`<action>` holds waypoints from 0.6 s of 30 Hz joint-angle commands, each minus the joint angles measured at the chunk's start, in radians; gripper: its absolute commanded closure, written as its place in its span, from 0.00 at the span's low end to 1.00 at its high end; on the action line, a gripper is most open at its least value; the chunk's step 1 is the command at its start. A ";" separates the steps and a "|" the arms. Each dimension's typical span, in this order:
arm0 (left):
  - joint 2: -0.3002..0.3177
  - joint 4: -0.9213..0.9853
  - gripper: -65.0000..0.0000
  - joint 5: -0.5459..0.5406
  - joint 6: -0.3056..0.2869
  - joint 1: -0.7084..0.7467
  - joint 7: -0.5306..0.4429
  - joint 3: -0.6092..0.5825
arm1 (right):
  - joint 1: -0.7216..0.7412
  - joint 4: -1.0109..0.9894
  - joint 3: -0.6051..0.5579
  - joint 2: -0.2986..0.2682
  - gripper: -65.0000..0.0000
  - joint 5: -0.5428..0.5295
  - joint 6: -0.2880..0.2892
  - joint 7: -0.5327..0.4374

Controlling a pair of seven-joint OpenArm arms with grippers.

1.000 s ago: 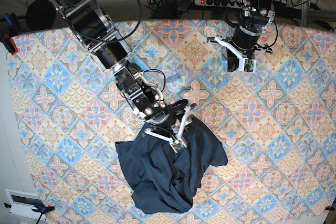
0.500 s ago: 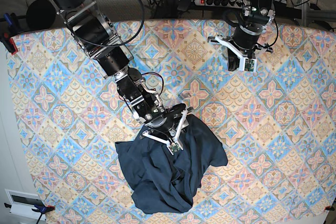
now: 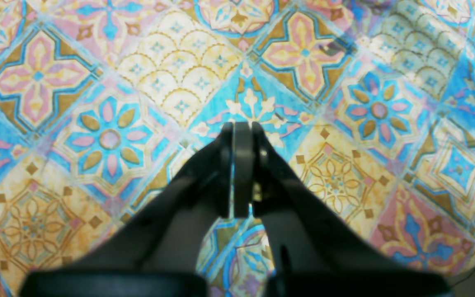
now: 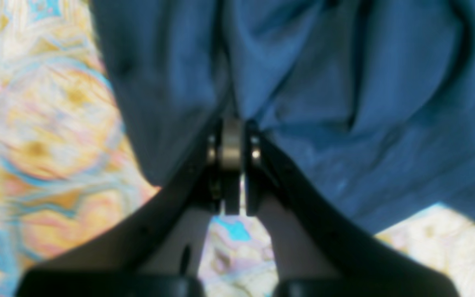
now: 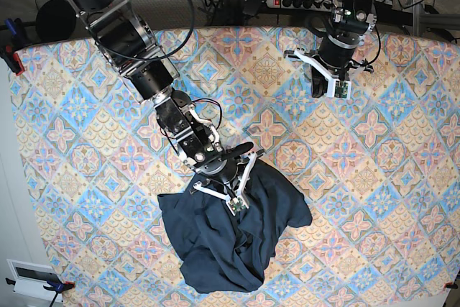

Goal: Layout the t-shirt on the table in an organized manner, then fold the t-shirt properly
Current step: 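Drag the grasped t-shirt with the right gripper away from the left arm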

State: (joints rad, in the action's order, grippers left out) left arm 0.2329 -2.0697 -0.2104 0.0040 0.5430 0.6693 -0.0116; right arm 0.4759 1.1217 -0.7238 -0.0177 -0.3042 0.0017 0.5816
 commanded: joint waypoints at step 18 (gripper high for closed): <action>0.004 -0.015 1.00 -0.002 0.001 -0.004 -0.026 0.003 | -0.558 0.843 0.585 -0.314 0.98 -0.006 -0.002 0.039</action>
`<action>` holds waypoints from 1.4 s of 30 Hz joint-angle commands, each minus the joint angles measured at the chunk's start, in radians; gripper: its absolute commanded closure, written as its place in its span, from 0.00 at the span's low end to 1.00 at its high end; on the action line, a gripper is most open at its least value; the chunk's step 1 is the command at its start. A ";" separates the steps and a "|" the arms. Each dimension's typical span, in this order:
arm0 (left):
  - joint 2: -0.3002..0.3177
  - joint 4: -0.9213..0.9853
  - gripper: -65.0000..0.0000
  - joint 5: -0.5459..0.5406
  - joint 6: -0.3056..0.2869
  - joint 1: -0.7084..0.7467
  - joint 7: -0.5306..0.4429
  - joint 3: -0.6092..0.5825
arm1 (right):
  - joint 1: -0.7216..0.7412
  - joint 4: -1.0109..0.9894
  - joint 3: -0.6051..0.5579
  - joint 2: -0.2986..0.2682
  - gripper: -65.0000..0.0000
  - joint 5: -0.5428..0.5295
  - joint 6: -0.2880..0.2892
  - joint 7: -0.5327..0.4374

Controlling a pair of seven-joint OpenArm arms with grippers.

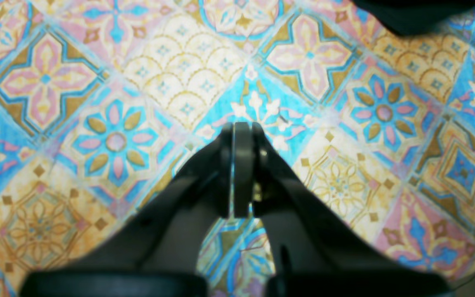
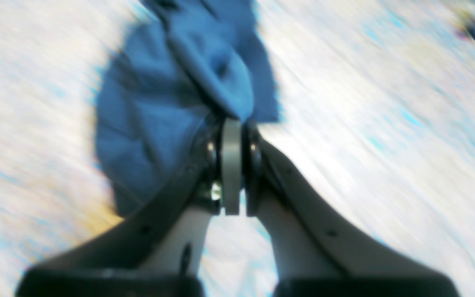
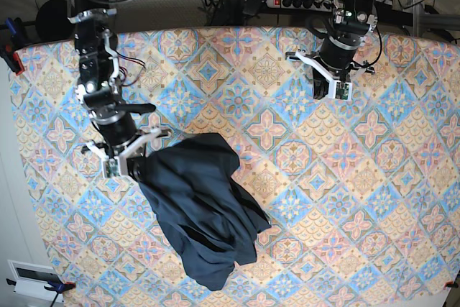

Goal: Layout the t-shirt on the table in an organized manner, then fold the t-shirt properly
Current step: 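Drag the grasped t-shirt with the right gripper away from the left arm, then reach the left gripper to the t-shirt and grasp its fabric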

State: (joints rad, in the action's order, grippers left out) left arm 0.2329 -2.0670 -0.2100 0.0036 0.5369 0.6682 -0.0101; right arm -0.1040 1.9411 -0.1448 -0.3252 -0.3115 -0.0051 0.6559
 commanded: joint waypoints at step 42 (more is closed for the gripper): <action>-0.350 0.788 0.37 0.272 0.000 -0.754 -0.060 -0.761 | -0.259 0.027 0.388 -0.085 0.98 0.005 0.004 -0.120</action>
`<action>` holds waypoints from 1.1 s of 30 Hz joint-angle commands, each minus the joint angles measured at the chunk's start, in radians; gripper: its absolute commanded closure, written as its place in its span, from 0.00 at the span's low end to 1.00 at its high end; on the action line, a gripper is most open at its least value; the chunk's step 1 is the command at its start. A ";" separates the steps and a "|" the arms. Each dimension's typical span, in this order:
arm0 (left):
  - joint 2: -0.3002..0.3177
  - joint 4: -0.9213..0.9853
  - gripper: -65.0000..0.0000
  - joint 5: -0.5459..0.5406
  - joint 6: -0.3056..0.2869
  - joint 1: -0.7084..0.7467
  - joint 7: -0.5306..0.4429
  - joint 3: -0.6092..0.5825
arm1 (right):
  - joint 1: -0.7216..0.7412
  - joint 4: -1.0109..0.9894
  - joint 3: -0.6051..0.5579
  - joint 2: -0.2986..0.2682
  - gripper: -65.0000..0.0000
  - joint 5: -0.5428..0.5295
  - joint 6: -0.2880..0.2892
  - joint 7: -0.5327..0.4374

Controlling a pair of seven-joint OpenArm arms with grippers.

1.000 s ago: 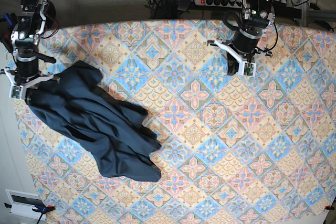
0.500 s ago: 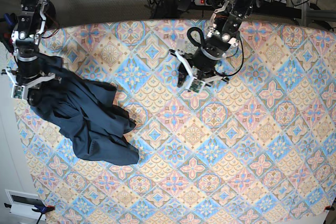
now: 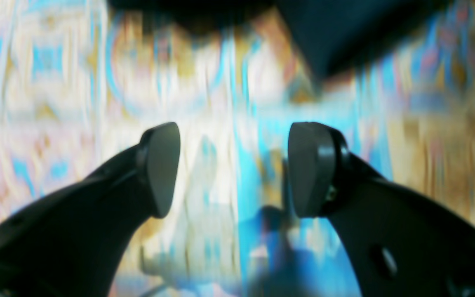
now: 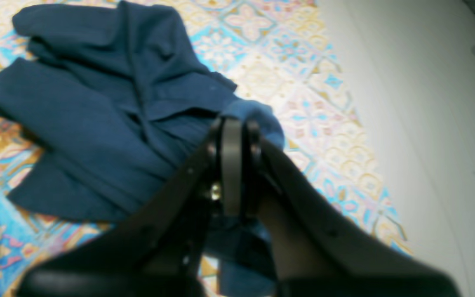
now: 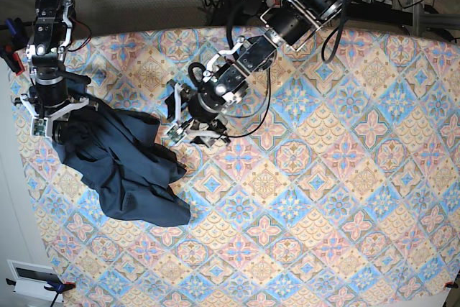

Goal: Layout the t-shirt on the table in an organized manner, then fold the t-shirt properly
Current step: 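Reach the left gripper to the t-shirt and grasp its fabric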

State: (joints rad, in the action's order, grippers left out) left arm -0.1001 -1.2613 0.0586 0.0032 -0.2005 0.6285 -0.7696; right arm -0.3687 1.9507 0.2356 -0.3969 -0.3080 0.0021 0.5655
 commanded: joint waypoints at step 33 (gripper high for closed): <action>0.170 0.056 1.00 -0.006 0.004 -0.058 -0.373 -0.193 | 0.007 0.028 -0.442 -0.020 0.98 -0.001 -0.003 -0.029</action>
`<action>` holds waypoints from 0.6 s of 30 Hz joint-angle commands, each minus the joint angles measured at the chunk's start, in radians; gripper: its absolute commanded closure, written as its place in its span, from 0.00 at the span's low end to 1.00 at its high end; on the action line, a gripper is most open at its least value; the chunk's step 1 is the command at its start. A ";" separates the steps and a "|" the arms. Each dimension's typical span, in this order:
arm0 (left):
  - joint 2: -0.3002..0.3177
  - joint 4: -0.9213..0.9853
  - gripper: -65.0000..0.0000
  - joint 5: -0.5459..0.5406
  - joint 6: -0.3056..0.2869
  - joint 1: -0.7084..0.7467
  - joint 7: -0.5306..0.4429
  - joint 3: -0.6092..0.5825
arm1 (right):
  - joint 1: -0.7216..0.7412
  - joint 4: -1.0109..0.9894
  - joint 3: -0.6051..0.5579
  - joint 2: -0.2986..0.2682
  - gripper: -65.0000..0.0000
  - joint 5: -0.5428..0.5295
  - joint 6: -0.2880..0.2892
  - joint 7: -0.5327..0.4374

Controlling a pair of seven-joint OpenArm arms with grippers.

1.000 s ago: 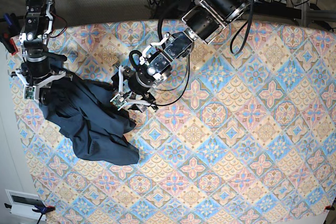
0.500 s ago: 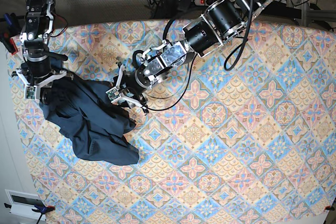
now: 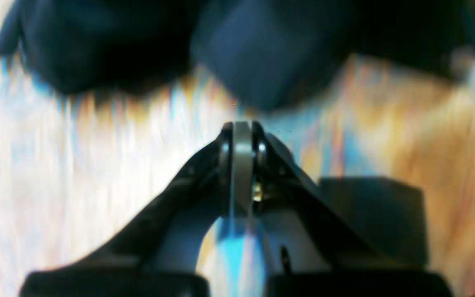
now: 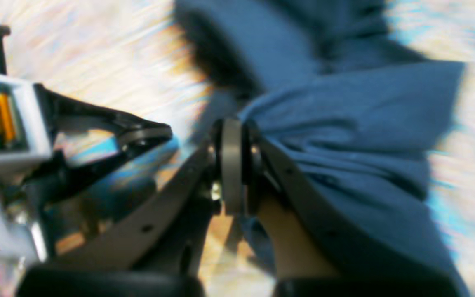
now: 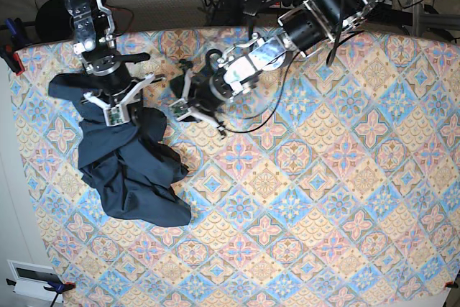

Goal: Layout the t-shirt on the table in an organized manner, then fold the t-shirt properly
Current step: 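Reach the left gripper to the t-shirt and grasp its fabric, then release the t-shirt with both grippers and regrasp new edges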

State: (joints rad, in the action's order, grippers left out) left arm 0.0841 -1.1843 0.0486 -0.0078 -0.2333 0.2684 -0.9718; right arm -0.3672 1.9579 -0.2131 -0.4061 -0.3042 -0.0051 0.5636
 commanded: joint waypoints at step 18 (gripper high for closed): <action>0.247 -0.454 1.00 0.001 0.015 0.397 0.024 0.551 | 0.394 0.041 -0.862 -0.009 0.99 0.079 0.003 -0.029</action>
State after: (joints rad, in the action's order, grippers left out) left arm 0.3321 -1.6161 0.0490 0.0055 0.1673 0.3176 -0.4217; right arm 0.0261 1.9770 -1.0771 -0.4122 -0.2279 0.0010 0.5610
